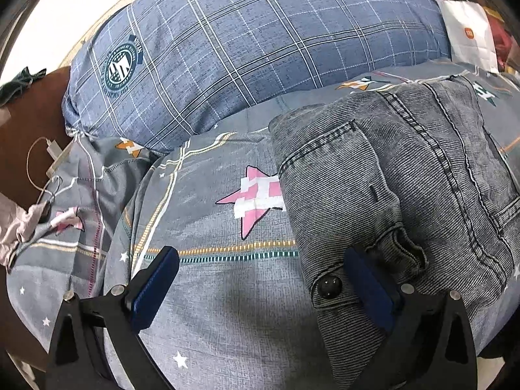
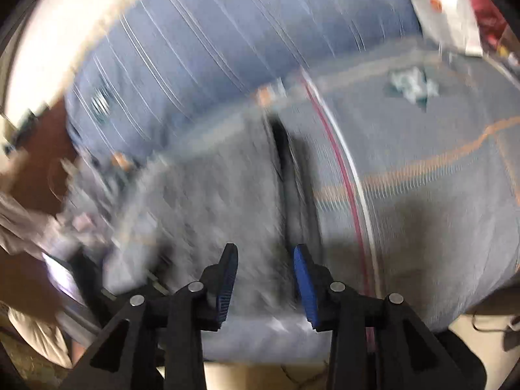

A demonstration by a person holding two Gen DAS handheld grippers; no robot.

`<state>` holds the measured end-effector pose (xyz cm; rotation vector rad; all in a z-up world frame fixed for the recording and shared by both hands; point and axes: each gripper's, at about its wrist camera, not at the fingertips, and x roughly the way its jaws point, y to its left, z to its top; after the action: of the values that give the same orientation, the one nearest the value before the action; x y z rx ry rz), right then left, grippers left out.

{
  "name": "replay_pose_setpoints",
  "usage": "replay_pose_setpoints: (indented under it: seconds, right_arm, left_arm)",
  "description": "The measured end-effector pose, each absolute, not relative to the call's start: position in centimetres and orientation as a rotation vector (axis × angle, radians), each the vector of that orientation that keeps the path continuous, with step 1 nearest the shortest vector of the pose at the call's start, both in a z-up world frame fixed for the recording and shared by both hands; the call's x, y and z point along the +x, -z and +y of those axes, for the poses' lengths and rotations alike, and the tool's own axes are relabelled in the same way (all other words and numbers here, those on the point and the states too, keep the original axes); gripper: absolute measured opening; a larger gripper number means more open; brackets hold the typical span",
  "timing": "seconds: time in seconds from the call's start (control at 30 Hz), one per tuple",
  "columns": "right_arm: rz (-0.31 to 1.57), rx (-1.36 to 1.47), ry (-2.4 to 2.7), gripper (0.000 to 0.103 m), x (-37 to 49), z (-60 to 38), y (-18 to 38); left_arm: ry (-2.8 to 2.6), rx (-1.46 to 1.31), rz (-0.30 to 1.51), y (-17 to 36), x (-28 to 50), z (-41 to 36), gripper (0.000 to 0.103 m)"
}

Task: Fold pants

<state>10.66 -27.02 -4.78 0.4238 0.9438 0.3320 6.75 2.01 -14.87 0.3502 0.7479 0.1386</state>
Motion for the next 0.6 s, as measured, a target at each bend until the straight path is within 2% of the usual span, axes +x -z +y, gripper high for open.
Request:
replay_pose_setpoints:
  seconds: [0.03, 0.07, 0.1, 0.23, 0.27, 0.3, 0.33, 0.4, 0.53, 0.6]
  right_arm:
    - [0.921, 0.431, -0.380, 0.047, 11.1, -26.3, 4.0]
    - [0.907, 0.447, -0.435, 0.059, 11.7, -25.7, 3.7]
    - [0.908, 0.470, -0.489, 0.065, 12.7, -24.8, 3.8]
    - [0.972, 0.523, -0.567, 0.066, 18.2, -22.7, 7.7]
    - [1.068, 0.470, -0.473, 0.064, 19.9, -22.8, 10.5]
    - [1.184, 0.481, -0.389, 0.055, 21.1, -23.3, 14.1]
    - [1.159, 0.561, -0.358, 0.028, 21.2, -24.7, 15.2]
    - [1.178, 0.665, -0.354, 0.027, 20.9, -26.0, 14.8]
    - [1.093, 0.495, -0.360, 0.032, 17.9, -25.0, 9.8]
    - [1.026, 0.462, -0.416, 0.038, 15.5, -23.9, 8.1]
  left_arm:
    - [-0.140, 0.347, 0.745, 14.9, 6.7, 2.1, 0.102]
    - [-0.142, 0.346, 0.742, 14.9, 6.6, 2.2, 0.102]
    - [-0.144, 0.347, 0.740, 14.9, 6.6, 2.1, 0.102]
    - [-0.134, 0.336, 0.744, 14.8, 6.4, 2.1, 0.102]
    - [-0.130, 0.333, 0.746, 14.8, 6.5, 2.2, 0.102]
    - [-0.125, 0.328, 0.748, 14.8, 6.5, 2.2, 0.102]
    - [-0.117, 0.323, 0.754, 14.8, 6.6, 2.2, 0.102]
    - [-0.107, 0.316, 0.763, 14.7, 6.7, 2.4, 0.102]
    - [-0.084, 0.272, 0.785, 14.1, 6.8, 3.2, 0.102]
    - [-0.083, 0.277, 0.784, 14.4, 6.8, 3.1, 0.102]
